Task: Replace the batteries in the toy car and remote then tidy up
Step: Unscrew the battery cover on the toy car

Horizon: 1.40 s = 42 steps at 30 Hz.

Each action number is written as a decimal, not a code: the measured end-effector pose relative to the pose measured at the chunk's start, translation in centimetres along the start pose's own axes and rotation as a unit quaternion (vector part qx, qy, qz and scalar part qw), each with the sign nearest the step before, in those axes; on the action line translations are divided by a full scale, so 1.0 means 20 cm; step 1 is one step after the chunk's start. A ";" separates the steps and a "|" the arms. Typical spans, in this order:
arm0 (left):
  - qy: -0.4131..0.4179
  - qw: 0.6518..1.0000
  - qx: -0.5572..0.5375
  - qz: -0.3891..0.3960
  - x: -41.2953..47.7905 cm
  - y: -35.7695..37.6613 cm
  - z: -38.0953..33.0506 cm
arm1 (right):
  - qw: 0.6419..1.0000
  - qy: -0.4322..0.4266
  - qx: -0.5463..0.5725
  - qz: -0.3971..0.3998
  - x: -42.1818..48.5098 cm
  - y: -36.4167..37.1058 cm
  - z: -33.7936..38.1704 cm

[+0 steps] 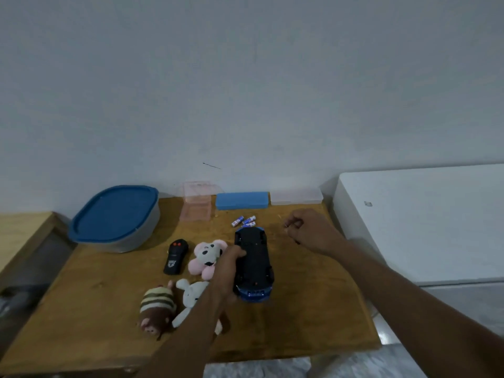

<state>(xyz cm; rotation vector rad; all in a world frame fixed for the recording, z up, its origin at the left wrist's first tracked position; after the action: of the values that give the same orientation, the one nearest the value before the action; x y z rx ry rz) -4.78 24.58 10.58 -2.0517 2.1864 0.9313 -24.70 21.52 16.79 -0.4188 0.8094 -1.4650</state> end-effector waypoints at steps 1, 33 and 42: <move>-0.001 1.000 0.011 0.015 0.01 -0.01 -0.02 | 1.000 0.001 -0.001 -0.013 0.01 -0.01 0.03; 0.074 0.949 0.142 0.272 0.04 -0.01 -0.06 | 0.991 0.036 0.124 0.015 -0.02 -0.03 0.18; 0.152 0.941 0.184 0.241 0.07 0.09 -0.06 | 0.965 -0.020 0.261 0.028 0.03 -0.11 0.13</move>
<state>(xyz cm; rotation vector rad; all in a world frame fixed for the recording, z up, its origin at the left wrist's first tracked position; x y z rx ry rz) -6.20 22.77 11.75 -1.6045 2.8260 0.1680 -24.46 20.16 20.05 -0.0253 0.3726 -1.5441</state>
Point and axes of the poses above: each hand's wrist, its own x-axis towards the middle knuckle, its own y-axis out of the palm, z = x × y, the point moved 1 cm from there along x, towards the middle knuckle, and after that the axes turned 12 degrees about y, right-handed, at the moved point
